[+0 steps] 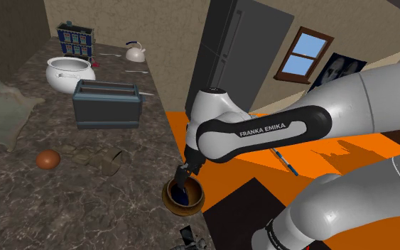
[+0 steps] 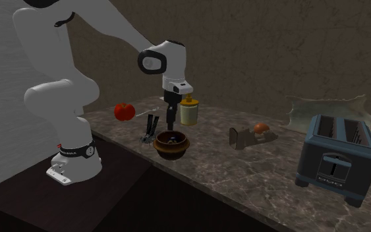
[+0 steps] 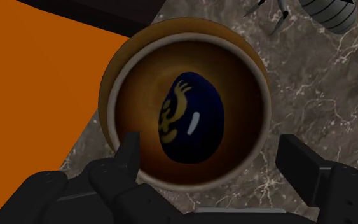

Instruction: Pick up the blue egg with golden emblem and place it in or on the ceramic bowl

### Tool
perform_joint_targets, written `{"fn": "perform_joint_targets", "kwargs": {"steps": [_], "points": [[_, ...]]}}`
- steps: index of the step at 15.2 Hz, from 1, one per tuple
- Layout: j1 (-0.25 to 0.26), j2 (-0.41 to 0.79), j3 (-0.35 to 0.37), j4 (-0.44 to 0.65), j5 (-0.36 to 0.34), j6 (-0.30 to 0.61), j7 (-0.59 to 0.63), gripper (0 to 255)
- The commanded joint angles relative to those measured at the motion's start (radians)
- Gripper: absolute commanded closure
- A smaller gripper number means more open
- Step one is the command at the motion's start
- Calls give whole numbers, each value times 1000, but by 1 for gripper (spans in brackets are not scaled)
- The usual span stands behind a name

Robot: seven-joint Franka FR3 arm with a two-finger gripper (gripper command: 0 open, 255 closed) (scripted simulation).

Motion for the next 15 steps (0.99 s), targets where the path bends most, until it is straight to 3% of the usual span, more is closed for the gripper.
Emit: {"fn": "perform_joint_targets", "kwargs": {"steps": [1,3,7,15], "points": [[0,0,0,0,0,0,0,0],[0,0,0,0,0,0,0,0],[0,-83,-44,74,-11,-156,-7,0],[1,-83,-45,74,-11,-156,-7,0]]}}
